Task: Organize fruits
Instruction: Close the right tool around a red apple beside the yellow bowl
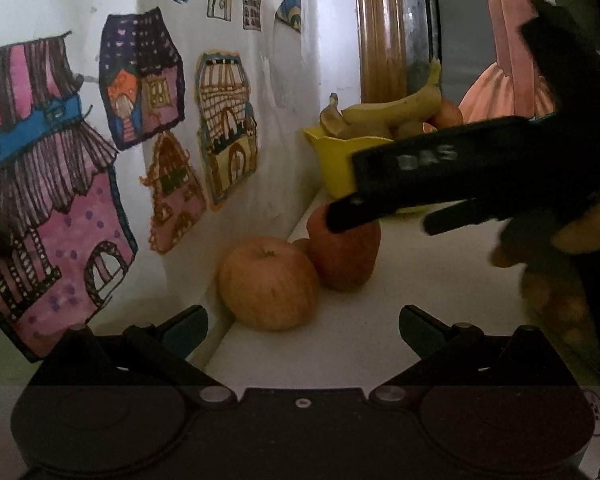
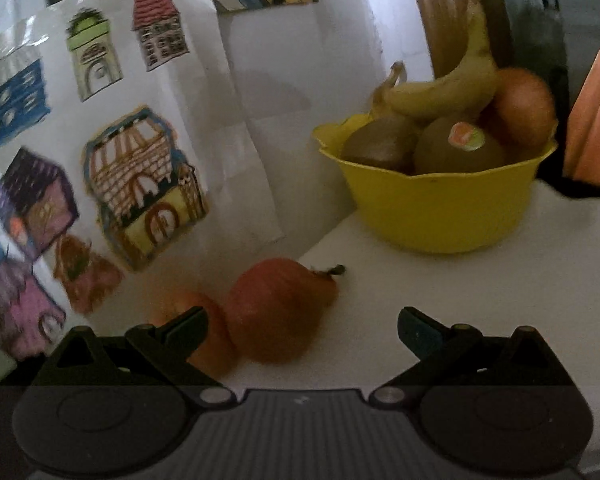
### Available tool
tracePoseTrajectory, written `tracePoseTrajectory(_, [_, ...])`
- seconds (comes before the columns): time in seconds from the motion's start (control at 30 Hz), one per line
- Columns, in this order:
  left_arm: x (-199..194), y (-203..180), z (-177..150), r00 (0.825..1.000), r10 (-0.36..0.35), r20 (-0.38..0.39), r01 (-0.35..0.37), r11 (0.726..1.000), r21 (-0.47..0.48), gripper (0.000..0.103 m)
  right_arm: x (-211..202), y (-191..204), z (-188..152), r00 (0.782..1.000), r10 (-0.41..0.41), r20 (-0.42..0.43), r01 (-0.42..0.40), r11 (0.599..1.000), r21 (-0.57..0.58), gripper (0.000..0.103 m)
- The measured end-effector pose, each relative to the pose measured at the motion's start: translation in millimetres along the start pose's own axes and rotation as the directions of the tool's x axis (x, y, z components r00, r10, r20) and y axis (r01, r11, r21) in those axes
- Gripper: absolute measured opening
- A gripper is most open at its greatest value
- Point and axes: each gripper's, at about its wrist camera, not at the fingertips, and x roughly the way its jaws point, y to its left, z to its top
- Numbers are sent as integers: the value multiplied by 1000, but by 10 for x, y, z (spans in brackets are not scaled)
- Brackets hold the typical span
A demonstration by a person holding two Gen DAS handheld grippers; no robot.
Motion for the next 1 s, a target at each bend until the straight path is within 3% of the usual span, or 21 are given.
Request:
tracePoseTrajectory(0.13, [42, 17, 5, 1000, -16, -17, 16, 1000, -8, 100, 203, 41, 35, 999, 25, -39, -24, 999, 28, 102])
tracePoseTrajectory(0.3, [32, 24, -4, 1000, -23, -15, 23, 1000, -13, 100, 353, 73, 44, 997, 27, -70, -24, 999, 47, 93])
tracePoseTrajectory(0.37, [29, 29, -3, 1000, -27, -12, 27, 999, -19, 100, 376, 51, 49, 997, 33, -72, -29, 998, 62, 79])
tracePoseTrajectory(0.67, [-26, 42, -24, 1000, -26, 2, 26, 999, -40, 98, 284, -47, -25, 995, 80, -62, -71, 987, 143, 56])
tracePoseTrajectory(1.0, [-95, 62, -46, 999, -32, 7, 32, 998, -62, 95, 92, -114, -187, 996, 37, -79, -22, 984, 179, 58])
